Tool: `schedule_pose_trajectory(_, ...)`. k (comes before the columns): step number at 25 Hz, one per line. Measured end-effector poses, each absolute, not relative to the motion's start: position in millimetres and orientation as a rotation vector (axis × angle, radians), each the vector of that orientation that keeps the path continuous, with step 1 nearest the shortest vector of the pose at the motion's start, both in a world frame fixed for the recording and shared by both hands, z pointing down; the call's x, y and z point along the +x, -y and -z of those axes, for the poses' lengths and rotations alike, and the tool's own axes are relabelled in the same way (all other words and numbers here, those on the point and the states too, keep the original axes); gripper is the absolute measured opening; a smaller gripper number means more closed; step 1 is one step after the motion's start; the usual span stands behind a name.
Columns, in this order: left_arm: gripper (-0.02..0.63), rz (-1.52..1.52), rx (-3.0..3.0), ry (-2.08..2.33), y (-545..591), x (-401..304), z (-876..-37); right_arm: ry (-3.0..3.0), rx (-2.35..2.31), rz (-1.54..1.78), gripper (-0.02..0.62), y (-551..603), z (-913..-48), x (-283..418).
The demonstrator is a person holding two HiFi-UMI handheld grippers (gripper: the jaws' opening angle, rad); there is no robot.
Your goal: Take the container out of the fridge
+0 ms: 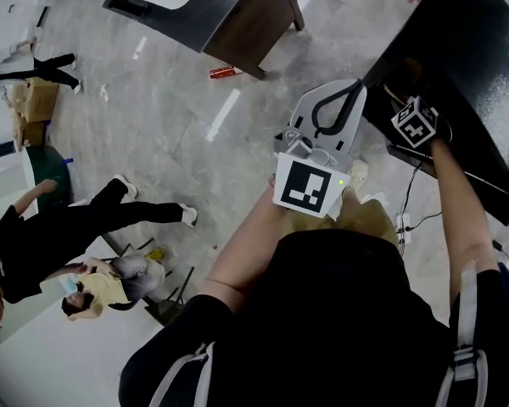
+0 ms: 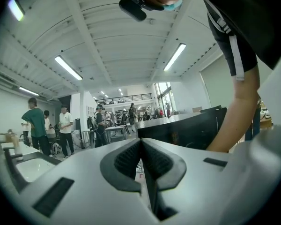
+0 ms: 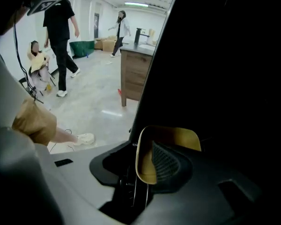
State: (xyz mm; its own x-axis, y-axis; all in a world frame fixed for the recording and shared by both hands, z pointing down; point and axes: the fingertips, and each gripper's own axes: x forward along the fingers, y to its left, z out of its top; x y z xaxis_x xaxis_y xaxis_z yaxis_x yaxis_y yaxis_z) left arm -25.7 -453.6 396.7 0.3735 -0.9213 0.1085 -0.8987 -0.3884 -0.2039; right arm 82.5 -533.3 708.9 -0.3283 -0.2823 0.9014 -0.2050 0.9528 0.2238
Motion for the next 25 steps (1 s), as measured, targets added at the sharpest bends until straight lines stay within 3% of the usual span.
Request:
schedule_pose_trajectory(11, 0.021, 0.337, -2.476, -1.778, 455, -59, -410, 1.771, 0.242, 0.036, 0.141, 542, -756, 78)
schedule_pose_trajectory(12, 0.021, 0.339, -2.473, -1.785, 455, -62, -410, 1.737, 0.241, 0.029, 0.056, 542, -758, 82)
schedule_pose_trajectory(13, 0.021, 0.341, -2.470, -1.790, 455, -65, -411, 1.709, 0.239, 0.014, 0.042, 542, -760, 86)
schedule_pose_trajectory(25, 0.021, 0.336, -2.476, -1.781, 453, -73, -410, 1.779, 0.235, 0.023, 0.037, 534, -744, 79)
